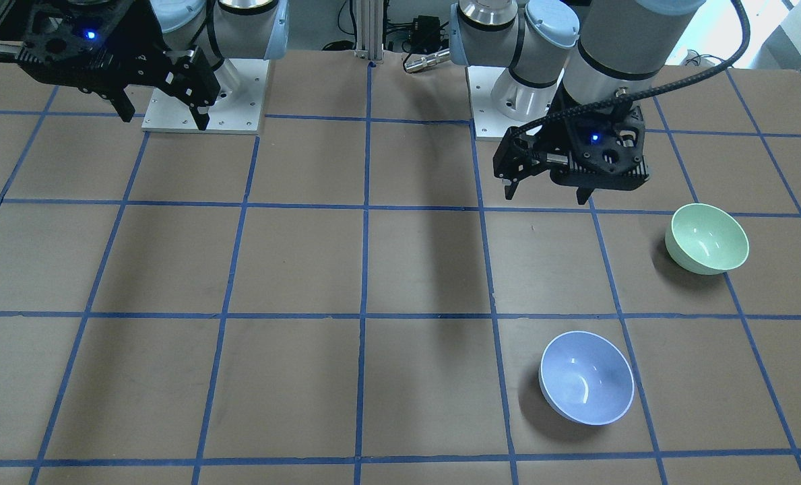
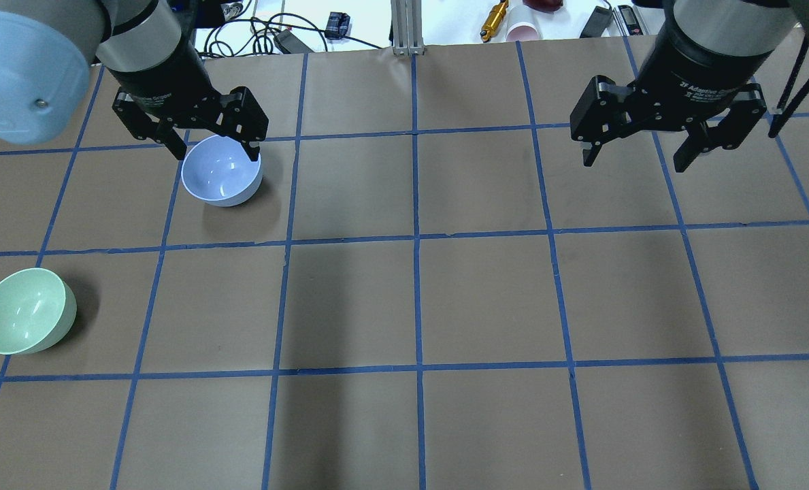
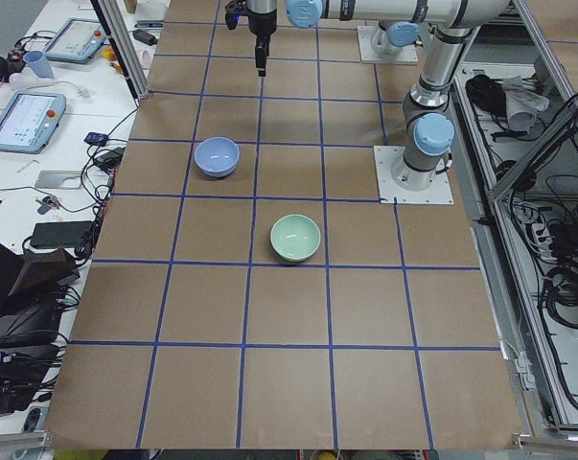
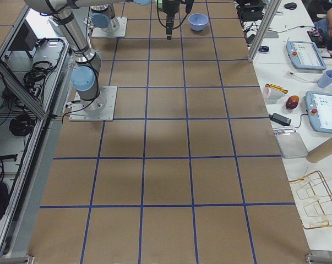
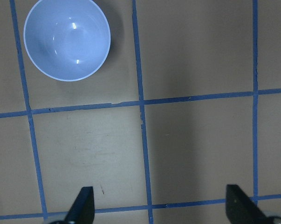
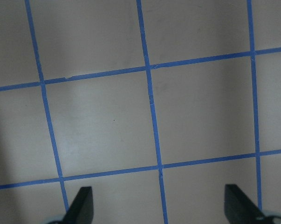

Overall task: Stack green bowl on blue bowl
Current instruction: 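Move the left gripper away from the blue bowl toward the green bowl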

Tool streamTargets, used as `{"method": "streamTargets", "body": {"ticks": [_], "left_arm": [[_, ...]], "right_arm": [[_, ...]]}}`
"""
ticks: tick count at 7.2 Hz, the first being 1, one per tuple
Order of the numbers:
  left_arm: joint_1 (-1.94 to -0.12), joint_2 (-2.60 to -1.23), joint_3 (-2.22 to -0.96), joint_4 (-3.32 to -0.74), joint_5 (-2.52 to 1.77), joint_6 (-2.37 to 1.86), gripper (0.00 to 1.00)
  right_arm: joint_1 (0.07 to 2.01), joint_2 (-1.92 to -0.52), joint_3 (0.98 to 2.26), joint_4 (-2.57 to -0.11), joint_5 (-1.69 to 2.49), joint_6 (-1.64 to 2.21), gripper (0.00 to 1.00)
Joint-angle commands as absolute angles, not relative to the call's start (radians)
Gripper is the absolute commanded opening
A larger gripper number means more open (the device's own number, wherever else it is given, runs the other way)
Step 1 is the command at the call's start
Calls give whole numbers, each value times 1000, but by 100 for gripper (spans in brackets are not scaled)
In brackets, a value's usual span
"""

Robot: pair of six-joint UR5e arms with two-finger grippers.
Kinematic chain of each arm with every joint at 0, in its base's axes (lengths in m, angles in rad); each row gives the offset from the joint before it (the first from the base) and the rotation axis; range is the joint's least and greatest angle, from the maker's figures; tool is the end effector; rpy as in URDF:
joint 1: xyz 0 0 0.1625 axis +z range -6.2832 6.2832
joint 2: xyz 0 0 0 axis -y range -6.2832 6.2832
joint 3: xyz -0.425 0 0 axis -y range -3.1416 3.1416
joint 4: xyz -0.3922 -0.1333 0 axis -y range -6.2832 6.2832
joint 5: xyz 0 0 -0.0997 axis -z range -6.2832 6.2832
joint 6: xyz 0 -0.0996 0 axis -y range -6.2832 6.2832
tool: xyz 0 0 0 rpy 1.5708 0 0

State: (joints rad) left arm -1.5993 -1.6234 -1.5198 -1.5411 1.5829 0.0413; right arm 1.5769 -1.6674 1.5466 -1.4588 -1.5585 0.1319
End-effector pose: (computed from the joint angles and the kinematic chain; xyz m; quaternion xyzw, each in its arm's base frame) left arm -0.1468 -0.5130 0.4895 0.0348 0.9993 -0.0140 0.0061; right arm 0.1373 -0.4481 0.5341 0.0628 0.9980 -0.0040 0.0064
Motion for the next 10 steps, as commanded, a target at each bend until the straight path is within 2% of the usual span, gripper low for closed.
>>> {"method": "streamTargets", "body": {"ticks": [1,8,10], "left_arm": [[-1603,-1643,-1505,-1539,1580,41,100],[-1591,-1634,-1500,-1540,1588,51,100],[-1539,-1628,-1503,-1552,1589,95,100]], "right_arm": [[1577,-1667,1548,-1459,-1559,132,100],[1577,-1667,1546,-1460,-1559,132,100],[1577,-1667,1546,-1460,-1559,132,100]]}}
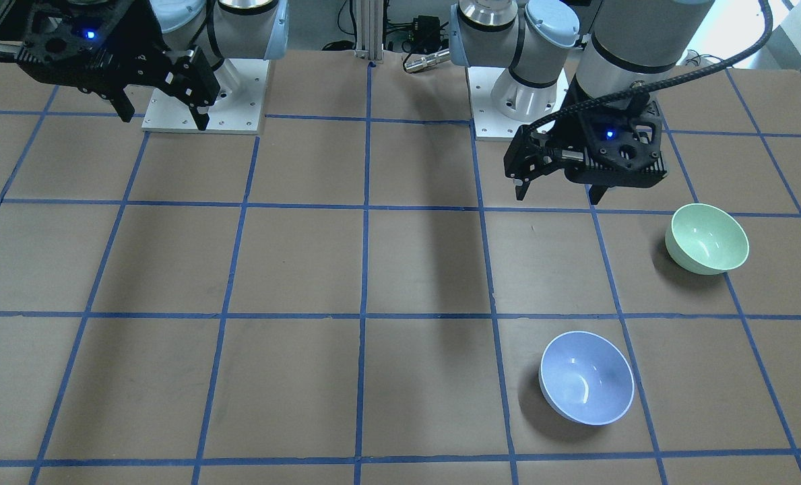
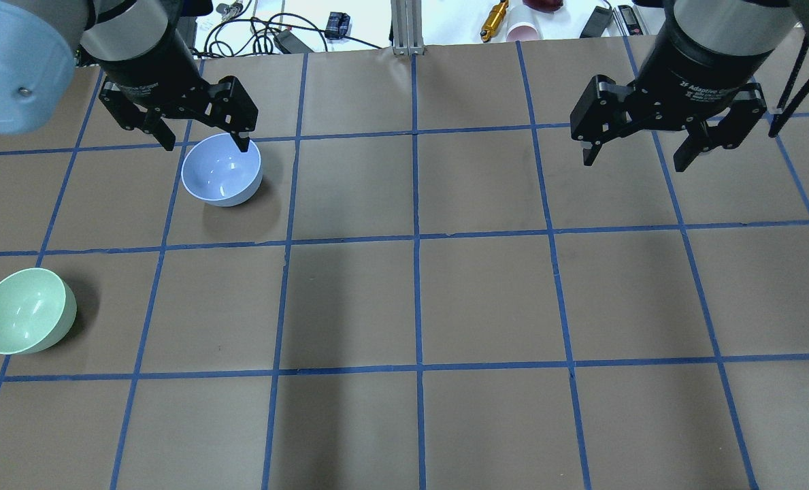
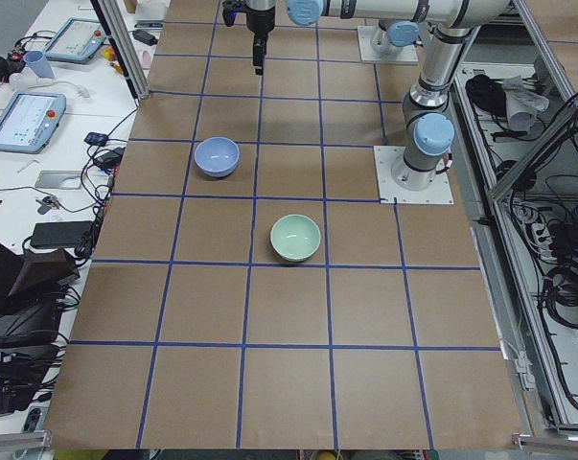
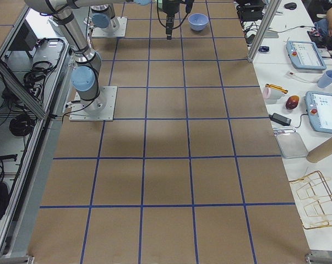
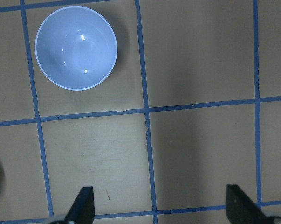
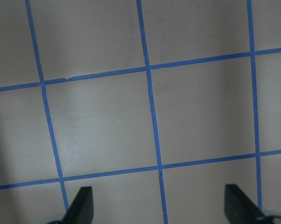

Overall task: Stack green bowl on blue bowl
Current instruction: 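Move the left gripper away from the blue bowl toward the green bowl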

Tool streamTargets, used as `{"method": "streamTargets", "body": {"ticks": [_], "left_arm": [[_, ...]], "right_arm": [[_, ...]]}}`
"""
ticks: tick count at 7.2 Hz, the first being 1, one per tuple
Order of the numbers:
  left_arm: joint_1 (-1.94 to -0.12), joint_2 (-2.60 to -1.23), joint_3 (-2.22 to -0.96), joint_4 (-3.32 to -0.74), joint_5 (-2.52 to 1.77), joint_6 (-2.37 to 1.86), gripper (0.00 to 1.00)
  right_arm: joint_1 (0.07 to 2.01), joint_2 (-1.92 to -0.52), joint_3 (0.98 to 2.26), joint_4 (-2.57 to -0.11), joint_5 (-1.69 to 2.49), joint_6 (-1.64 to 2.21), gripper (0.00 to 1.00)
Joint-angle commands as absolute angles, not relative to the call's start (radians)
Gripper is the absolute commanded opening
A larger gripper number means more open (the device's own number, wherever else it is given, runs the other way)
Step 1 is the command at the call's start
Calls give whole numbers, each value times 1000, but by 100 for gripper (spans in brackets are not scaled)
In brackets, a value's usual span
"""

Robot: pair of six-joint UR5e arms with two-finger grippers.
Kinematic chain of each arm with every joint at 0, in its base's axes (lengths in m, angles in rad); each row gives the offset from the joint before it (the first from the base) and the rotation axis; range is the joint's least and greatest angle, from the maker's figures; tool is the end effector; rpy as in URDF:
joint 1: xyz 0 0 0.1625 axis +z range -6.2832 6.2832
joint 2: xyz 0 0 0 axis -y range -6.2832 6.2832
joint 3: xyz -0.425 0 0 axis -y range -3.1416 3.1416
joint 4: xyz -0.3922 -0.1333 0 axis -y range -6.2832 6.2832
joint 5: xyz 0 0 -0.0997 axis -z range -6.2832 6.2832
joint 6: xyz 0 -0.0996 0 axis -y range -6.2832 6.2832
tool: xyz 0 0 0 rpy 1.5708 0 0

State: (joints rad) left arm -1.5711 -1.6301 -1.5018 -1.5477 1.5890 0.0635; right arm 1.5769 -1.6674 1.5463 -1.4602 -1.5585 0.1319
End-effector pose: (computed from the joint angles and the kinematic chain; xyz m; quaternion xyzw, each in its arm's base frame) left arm -0.1316 -0.5202 0.4943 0.0317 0.9993 -0.0161 0.0096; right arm 0.1373 -0.4482 0.5344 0.0628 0.9980 -0.0048 0.0065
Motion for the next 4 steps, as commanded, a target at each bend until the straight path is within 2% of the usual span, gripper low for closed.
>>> {"method": "streamTargets", "body": {"ticks": [1,4], "left_arm": [[-1487,-1618,-1523,-1566,1598,182,100],[-1246,-1621,-1555,-1601,1595,318,100]], "right_arm": [[1577,-1667,1548,-1459,-1559,132,100],[1577,-1667,1548,-1459,-1559,132,100]]}}
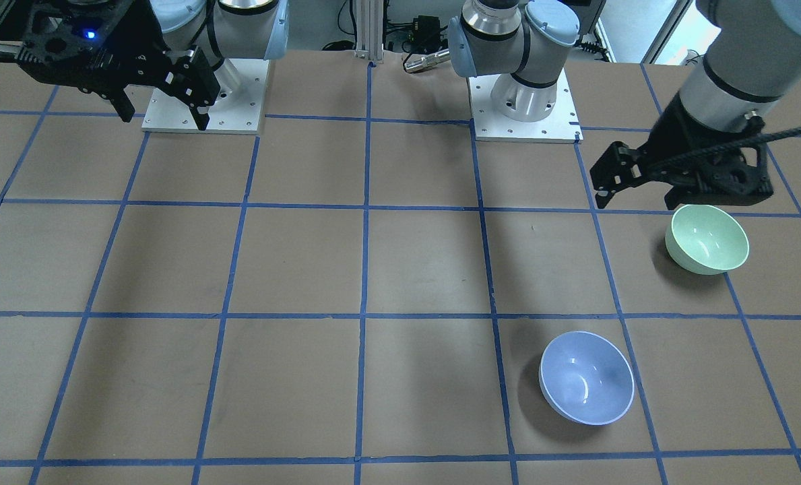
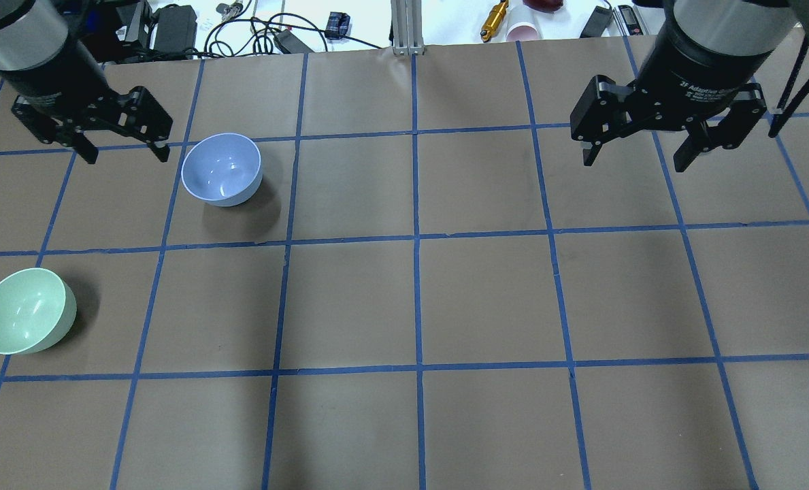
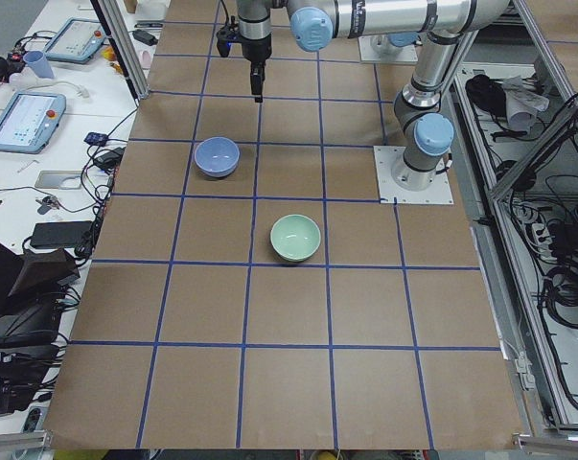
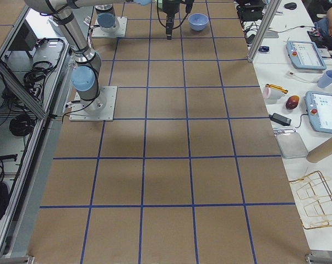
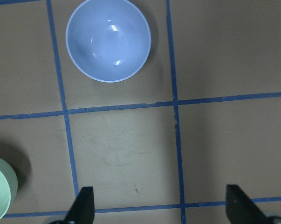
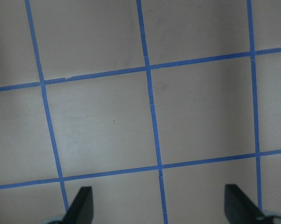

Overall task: Stack green bowl on blue bowl
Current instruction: 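Move the left gripper away from the blue bowl toward the green bowl, then lower the left gripper onto the rim of the light green bowl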

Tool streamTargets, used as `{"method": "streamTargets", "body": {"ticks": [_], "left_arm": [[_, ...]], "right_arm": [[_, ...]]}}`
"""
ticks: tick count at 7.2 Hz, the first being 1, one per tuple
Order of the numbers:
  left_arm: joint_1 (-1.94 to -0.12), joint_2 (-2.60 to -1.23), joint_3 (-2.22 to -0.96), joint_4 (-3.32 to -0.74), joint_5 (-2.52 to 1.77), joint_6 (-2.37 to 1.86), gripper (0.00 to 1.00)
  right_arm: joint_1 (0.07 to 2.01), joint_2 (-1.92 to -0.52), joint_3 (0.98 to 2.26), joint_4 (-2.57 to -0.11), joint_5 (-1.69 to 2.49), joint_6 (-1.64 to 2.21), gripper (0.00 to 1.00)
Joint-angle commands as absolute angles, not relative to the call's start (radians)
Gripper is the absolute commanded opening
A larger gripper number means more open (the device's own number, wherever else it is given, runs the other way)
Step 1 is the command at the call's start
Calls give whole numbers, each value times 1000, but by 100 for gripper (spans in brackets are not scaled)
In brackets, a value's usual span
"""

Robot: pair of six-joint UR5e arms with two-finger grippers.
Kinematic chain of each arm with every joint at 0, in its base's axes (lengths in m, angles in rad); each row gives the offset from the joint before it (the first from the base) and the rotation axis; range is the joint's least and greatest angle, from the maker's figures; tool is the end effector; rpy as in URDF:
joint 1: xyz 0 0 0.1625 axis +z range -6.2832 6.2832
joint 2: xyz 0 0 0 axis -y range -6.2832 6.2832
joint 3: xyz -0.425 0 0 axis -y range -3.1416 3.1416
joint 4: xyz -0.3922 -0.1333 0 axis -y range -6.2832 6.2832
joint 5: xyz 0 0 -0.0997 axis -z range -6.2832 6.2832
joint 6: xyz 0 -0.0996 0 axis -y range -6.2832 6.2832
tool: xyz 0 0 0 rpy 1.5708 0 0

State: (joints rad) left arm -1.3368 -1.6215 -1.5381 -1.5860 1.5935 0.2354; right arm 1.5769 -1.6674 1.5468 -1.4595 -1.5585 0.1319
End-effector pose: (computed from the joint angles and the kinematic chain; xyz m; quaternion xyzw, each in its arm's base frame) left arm -0.0092 -0.5265 0.4771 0.0009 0.9998 0.0188 0.0072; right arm 0.1373 -0.4482 0.5340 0.0628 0.9980 -0.0042 0.0065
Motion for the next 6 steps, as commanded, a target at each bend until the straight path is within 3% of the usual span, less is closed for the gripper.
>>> {"method": "streamTargets", "body": {"ticks": [1,6], "left_arm": [[-1161,-1632,-1578,-1605,1595,343,100],[-800,-1676,-1733,-1498,1585,797,100]], "right_arm": [[1577,-1667,1548,-1460,-1559,132,100],[1577,-1667,1546,-1460,-1559,132,100]]}}
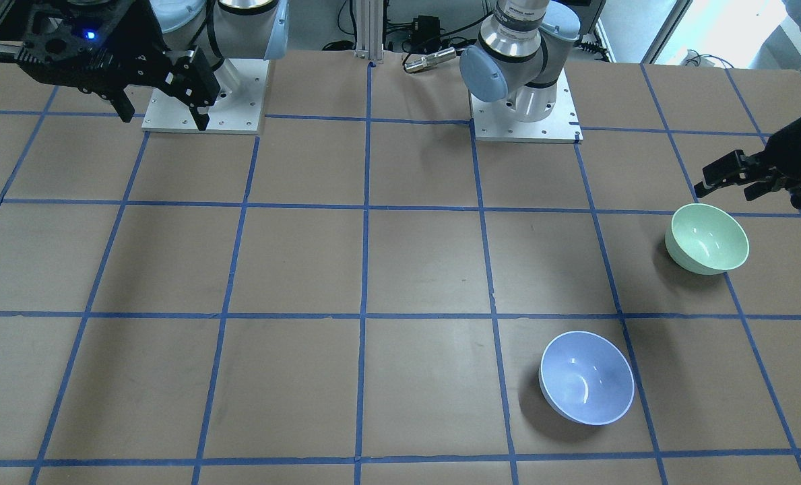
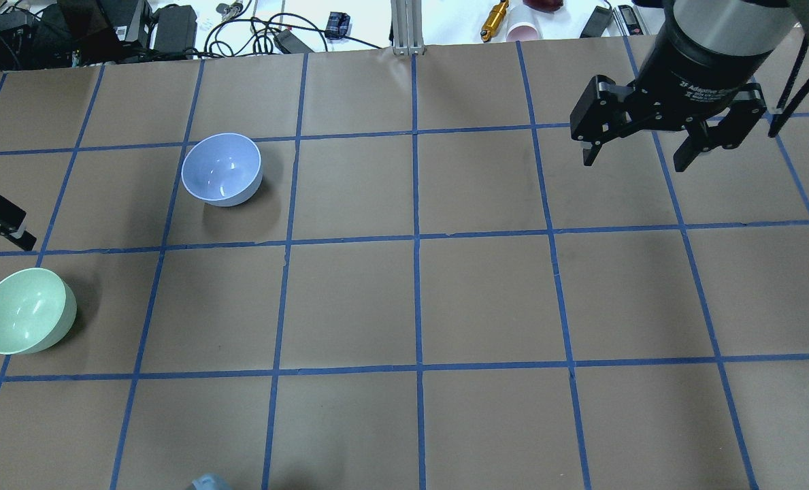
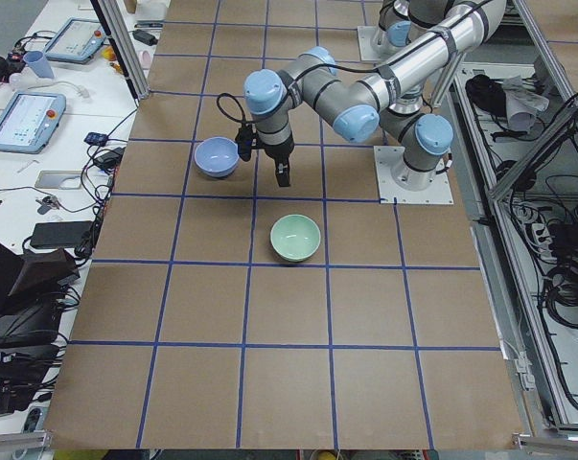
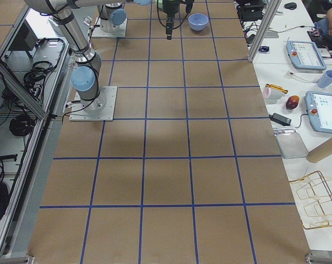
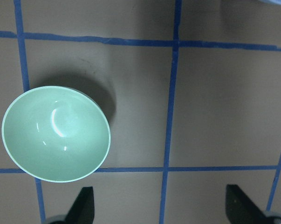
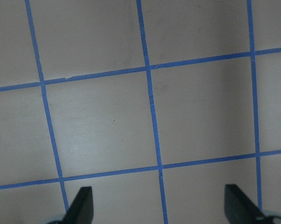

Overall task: Stack green bowl on blue bowl
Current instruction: 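Lower the left gripper onto the rim of the light green bowl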

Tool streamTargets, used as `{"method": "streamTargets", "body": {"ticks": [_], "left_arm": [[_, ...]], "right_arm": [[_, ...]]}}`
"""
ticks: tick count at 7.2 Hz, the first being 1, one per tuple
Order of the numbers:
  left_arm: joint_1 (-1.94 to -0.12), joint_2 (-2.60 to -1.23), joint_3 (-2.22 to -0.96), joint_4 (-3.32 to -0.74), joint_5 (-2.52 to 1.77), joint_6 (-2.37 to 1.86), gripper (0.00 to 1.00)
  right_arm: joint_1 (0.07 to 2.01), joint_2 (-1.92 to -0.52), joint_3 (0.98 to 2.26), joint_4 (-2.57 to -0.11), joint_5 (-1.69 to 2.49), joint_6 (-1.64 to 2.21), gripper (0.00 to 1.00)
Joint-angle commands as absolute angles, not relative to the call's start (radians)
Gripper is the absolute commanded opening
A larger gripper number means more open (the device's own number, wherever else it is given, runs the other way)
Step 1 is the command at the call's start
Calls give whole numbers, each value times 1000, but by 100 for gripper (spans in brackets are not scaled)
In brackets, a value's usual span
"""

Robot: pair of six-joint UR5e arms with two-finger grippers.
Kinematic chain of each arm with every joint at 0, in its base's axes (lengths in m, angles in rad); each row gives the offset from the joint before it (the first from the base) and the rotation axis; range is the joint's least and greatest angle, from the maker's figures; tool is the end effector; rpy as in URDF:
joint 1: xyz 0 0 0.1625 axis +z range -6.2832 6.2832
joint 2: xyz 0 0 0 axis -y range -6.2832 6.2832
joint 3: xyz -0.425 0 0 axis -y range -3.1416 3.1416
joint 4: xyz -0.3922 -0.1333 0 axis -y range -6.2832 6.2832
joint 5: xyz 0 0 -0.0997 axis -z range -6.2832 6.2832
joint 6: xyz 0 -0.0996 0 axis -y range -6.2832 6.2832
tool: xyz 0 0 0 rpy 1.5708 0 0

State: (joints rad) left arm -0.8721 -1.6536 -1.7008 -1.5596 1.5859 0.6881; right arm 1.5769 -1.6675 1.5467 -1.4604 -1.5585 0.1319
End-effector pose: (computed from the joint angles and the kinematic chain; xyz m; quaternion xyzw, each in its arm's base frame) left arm 0.2183 -0.4647 0.3857 0.0045 -0.9949 -0.0822 0.0585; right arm 0.1373 -0.4482 0.5342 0.0628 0.9980 -0.0048 0.0065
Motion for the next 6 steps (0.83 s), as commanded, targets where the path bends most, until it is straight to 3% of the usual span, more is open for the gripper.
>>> {"method": "streamTargets", "body": {"ticks": [1,6], "left_arm": [[-758,-1704,-1776,-1420,1585,883,100],[-686,-1848,-1832,-1116,1575,910,100]], "right_arm": [[1577,-1667,1546,-1460,-1559,132,100],[1577,-1667,1546,-1460,-1559,132,100]]}}
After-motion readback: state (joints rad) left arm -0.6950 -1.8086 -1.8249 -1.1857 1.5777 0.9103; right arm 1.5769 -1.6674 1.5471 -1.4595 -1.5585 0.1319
